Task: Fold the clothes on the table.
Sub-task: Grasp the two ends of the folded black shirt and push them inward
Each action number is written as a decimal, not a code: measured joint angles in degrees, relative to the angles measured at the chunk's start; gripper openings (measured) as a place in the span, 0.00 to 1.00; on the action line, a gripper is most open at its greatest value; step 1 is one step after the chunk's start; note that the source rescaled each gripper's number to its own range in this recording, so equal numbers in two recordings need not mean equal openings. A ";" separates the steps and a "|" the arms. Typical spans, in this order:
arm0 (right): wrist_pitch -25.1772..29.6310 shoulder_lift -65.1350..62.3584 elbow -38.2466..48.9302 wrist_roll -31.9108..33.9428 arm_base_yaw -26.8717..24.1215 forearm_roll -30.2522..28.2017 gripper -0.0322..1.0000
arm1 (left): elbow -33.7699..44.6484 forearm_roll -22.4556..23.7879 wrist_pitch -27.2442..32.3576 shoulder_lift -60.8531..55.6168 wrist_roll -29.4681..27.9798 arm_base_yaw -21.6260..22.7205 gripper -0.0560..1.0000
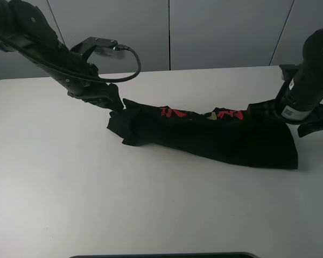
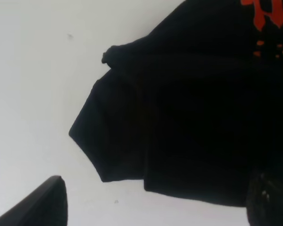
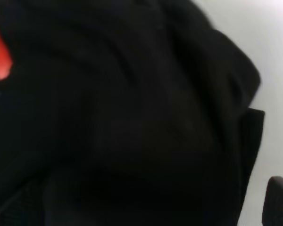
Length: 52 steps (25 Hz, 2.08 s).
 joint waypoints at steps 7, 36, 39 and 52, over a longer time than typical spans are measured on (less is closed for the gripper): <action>-0.80 0.60 0.00 -3.78 -3.29 2.83 1.00 | 0.00 0.00 0.13 0.00 -0.10 0.00 0.98; -5.43 8.39 -0.37 -7.11 -3.44 5.61 0.06 | 0.00 0.00 0.97 0.00 -0.20 0.00 0.98; -5.43 8.39 -0.46 -7.32 -3.44 5.63 0.06 | 0.00 0.00 0.97 0.00 -0.20 0.00 0.98; -4.68 8.39 -0.46 -8.38 -3.44 3.84 0.36 | 0.00 0.43 0.97 0.00 -0.31 0.00 0.98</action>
